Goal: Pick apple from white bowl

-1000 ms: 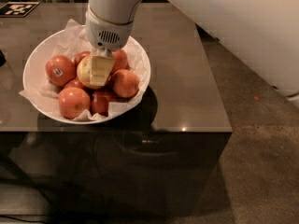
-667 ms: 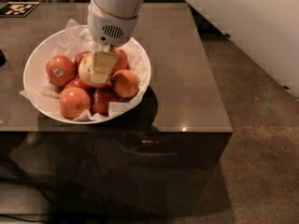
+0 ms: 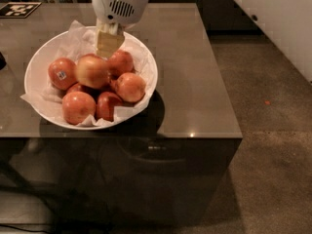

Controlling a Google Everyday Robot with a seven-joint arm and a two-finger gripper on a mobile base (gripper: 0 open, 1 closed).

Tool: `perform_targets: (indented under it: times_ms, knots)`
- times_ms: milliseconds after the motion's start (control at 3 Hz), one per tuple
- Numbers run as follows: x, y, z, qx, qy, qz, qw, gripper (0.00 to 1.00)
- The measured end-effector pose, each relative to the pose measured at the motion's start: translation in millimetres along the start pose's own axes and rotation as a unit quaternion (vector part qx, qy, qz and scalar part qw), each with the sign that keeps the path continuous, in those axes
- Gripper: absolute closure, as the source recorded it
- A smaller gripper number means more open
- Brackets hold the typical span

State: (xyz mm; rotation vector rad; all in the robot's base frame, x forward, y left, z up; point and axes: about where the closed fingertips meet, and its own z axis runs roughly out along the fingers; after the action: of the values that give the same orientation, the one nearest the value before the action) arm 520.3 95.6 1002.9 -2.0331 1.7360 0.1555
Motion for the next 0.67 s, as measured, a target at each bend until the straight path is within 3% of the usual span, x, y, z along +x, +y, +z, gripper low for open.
perform_targets:
  times_ms: [333,667]
  knots:
    - [-7.8,-5.8,-24.3,0.016,0.003,-0.010,0.9998,1.00]
    - [-8.8,-6.3,-26.0,0.017,0.002,-0.010,0.9998,0.82]
